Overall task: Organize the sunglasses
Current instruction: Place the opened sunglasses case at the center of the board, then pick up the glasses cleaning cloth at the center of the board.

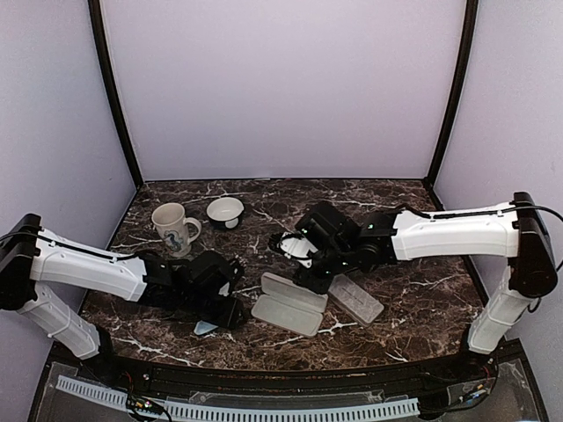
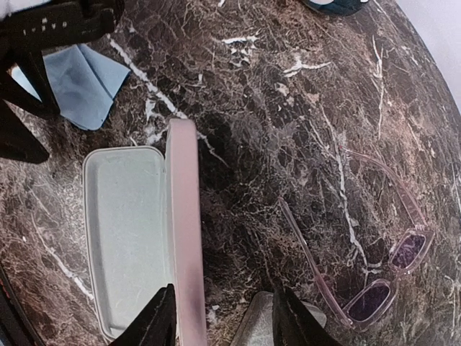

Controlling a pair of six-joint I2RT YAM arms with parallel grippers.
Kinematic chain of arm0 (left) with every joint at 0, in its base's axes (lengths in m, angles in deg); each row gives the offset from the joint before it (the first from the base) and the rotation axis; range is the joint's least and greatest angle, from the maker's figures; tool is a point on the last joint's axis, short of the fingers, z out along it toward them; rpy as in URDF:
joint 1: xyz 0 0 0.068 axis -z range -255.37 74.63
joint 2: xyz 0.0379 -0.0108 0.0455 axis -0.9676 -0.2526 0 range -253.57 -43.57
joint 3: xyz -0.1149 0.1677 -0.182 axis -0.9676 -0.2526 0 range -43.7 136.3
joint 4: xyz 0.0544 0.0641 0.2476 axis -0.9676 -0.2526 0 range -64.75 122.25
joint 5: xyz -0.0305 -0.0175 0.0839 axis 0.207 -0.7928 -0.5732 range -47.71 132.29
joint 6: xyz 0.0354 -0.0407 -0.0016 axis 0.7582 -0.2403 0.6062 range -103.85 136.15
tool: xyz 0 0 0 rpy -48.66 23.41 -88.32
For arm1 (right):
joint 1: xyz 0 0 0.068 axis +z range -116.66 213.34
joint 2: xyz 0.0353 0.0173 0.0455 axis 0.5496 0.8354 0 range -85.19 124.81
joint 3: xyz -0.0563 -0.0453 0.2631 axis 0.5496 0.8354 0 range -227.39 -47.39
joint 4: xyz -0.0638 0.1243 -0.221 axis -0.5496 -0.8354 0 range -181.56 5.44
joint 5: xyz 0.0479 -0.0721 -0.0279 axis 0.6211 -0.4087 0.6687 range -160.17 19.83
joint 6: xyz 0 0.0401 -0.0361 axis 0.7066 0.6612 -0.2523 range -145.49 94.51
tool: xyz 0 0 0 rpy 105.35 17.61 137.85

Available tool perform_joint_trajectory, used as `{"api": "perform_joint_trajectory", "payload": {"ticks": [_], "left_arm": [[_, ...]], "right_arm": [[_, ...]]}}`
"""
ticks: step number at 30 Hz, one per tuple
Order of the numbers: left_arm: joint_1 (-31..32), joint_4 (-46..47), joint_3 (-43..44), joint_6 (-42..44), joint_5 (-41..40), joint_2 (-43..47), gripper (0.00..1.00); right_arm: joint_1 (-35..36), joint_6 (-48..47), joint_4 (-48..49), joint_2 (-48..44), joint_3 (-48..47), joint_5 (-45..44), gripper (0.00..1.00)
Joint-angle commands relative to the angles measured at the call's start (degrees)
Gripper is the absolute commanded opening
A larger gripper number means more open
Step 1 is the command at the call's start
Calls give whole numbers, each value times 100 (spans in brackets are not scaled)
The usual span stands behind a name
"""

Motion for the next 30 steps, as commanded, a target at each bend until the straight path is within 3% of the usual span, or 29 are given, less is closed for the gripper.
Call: {"api": "perform_joint_trajectory", "payload": {"ticks": [1, 5, 11, 18, 30], "left_arm": [[-4, -47, 132, 189, 94, 155, 49], [-4, -449, -179, 137, -255, 770, 56], [-13, -1409, -669, -232, -747, 1382, 56], [-13, -1952, -916, -769, -739, 1371, 44], [-13, -1821, -827, -584, -595, 989, 28]], "right_arm": [[-78, 243, 492, -365, 187, 587, 47], [-78, 461, 820, -379, 346, 965, 48], [-78, 875, 1383, -334, 552, 1548, 46], [-43, 1037, 1595, -125, 531, 1771, 45], [-25, 1054, 1568, 20, 527, 1784, 43]]}}
